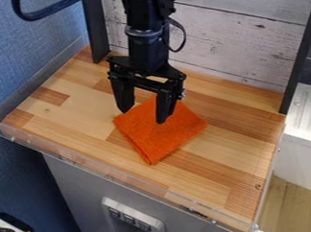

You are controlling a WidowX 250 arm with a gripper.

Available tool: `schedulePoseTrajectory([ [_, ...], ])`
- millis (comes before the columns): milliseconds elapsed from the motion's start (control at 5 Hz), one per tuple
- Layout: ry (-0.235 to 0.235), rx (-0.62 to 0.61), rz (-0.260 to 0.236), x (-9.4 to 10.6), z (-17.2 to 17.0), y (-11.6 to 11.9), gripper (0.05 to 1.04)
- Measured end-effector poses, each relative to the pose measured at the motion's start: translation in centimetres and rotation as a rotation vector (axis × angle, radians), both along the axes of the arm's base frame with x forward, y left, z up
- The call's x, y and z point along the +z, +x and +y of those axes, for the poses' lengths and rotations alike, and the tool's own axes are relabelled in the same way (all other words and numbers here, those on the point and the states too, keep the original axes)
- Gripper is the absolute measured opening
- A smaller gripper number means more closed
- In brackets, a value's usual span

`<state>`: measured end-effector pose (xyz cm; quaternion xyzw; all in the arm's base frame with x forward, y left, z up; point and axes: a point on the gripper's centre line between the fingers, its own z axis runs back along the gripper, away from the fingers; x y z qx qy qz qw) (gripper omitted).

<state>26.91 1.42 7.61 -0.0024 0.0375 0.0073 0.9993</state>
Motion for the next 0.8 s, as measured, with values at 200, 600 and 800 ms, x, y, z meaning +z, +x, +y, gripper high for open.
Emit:
schedulePoseTrajectory([
  [200,0.004,0.001,-0.007,-0.1,-1.8,0.2,0.997],
  [600,0.020,0.019,-0.047,-0.6,-8.2,0.9,0.999],
  [800,0.017,0.037,-0.074,-0.4,-10.2,1.1,0.999],
])
